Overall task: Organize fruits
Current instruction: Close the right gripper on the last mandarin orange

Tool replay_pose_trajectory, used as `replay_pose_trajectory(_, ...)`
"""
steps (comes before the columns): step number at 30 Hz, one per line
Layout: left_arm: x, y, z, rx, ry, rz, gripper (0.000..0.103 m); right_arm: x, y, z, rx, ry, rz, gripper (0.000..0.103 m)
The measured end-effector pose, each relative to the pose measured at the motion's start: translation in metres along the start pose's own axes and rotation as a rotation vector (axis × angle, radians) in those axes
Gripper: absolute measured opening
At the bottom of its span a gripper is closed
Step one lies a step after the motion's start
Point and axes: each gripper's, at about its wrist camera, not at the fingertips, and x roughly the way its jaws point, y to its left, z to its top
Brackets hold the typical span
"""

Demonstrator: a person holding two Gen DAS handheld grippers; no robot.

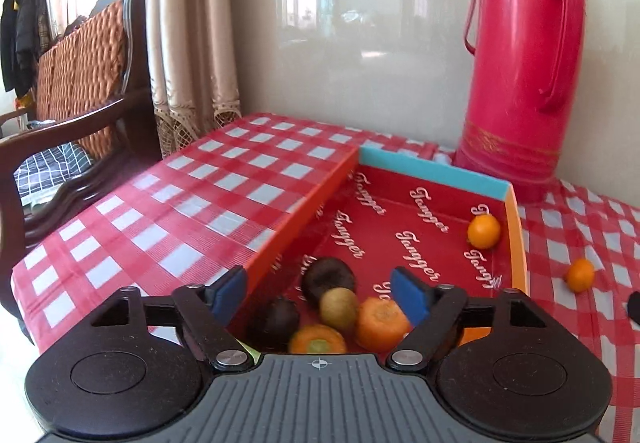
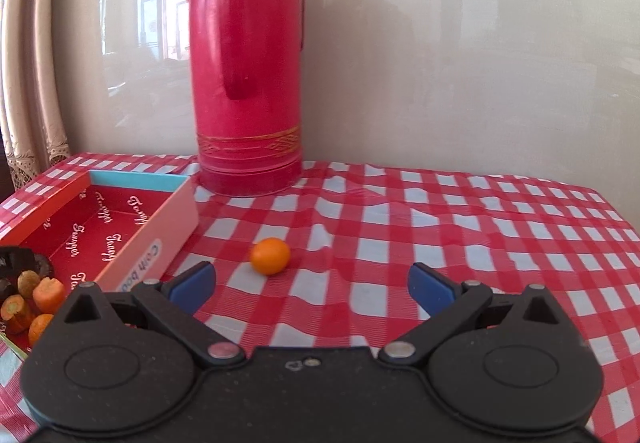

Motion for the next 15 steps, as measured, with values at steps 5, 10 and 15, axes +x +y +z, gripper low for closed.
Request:
replay_pose_trajectory(5,-0.012,0.024,0.005,-0.012,-0.016,0.050,0.091,0.009,0.008,0.001,-0.014,0.006,-0.002,0.097)
replay_pose_trajectory(10,-0.024,0.056,0.004,-0.044,-0.042,0.098,0.092,0.025,0.006,0.005,-0.004,0.046,0.001,0.097)
replay_pose_trajectory(15,-0.029,0.086,-0.002,-0.103,-0.039,0.166,0.096,0.044,0.008,0.011,-0.023,0.073,0.019,0.095)
